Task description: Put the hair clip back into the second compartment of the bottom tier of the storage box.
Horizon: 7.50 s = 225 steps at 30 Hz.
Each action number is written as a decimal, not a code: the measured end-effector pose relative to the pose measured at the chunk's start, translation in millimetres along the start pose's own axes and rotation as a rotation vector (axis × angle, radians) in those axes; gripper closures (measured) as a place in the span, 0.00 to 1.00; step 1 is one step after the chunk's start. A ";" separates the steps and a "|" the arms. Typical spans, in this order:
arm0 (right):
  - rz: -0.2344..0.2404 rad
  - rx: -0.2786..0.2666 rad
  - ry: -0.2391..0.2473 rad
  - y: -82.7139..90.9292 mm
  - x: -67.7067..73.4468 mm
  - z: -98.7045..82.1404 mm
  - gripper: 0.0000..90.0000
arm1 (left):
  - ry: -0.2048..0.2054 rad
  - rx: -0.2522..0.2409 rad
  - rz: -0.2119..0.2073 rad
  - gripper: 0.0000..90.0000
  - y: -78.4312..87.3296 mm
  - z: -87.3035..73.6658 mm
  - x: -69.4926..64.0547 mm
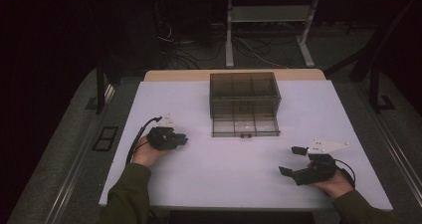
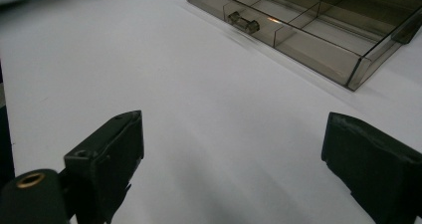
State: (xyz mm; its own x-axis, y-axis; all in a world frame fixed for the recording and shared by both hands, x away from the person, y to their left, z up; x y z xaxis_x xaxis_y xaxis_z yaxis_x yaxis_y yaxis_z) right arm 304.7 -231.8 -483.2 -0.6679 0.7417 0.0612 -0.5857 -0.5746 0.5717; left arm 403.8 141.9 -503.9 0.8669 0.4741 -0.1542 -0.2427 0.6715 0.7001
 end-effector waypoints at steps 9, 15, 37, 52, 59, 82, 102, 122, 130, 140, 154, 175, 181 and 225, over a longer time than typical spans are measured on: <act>0.000 0.000 0.000 -0.1 -0.1 0.0 0.10 | 0.001 -0.002 -0.014 0.91 -0.9 0.9 -1.3; 0.000 0.000 0.002 -0.1 0.0 -0.1 0.10 | 0.014 -0.002 -0.020 0.93 -0.6 1.1 -1.2; 0.003 0.002 0.007 -0.6 0.5 -0.3 0.10 | 0.113 -0.089 -0.028 0.94 3.5 8.5 2.1; 0.005 0.003 0.003 -1.2 0.7 -0.3 0.10 | 0.111 -0.150 -0.043 0.94 8.1 18.2 -3.9; 0.003 -0.002 0.000 -1.1 0.3 0.1 0.10 | 0.102 -0.163 -0.061 0.94 6.7 23.5 -8.2; 0.004 0.001 -0.009 -1.3 -0.7 -0.5 0.10 | 0.075 -0.227 -0.110 0.93 2.8 52.4 -20.0; 0.000 -0.005 -0.005 -0.5 -0.7 -0.5 0.10 | 0.073 -0.254 -0.130 0.93 -1.3 77.5 -21.3; 0.000 -0.007 -0.012 0.3 -1.2 -0.7 0.10 | 0.043 -0.260 -0.164 0.94 -18.7 100.9 -23.9; 0.001 -0.005 -0.014 0.1 -1.2 -0.7 0.10 | 0.030 -0.265 -0.175 0.94 -26.9 110.7 -27.1; 0.002 -0.010 -0.016 0.3 -1.8 -0.3 0.10 | 0.014 -0.265 -0.187 0.93 -38.4 121.7 -29.5; 0.004 -0.010 -0.015 0.2 -1.8 -0.7 0.10 | -0.016 -0.261 -0.213 0.93 -61.9 138.7 -37.7; 0.006 -0.009 -0.015 0.7 -1.8 -1.3 0.10 | -0.048 -0.216 -0.230 0.93 -102.1 148.0 -51.0; 0.005 -0.007 -0.016 0.4 -0.8 -1.3 0.10 | -0.049 -0.185 -0.217 0.93 -111.6 147.1 -53.9; 0.011 -0.009 -0.014 1.7 0.1 -1.9 0.10 | -0.043 -0.103 -0.163 0.84 -130.8 140.7 -56.7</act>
State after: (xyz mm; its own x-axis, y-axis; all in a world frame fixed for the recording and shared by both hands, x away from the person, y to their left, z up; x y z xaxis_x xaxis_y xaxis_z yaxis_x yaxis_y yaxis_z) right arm 302.8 -233.3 -483.8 -0.6683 0.7397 0.0790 -0.5823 -0.5862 0.5633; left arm 447.7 -52.9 -488.6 0.9154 0.3314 -0.2284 -0.1393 0.7932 0.5929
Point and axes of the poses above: each handheld gripper's, and its own axes: y roughly backward along the jaws, z roughly out of its top, x roughly to its left, the point moved 8 cm from there along -y, roughly forward along the jaws, and after that the axes turned 9 degrees about -z, right-handed, at the moved point
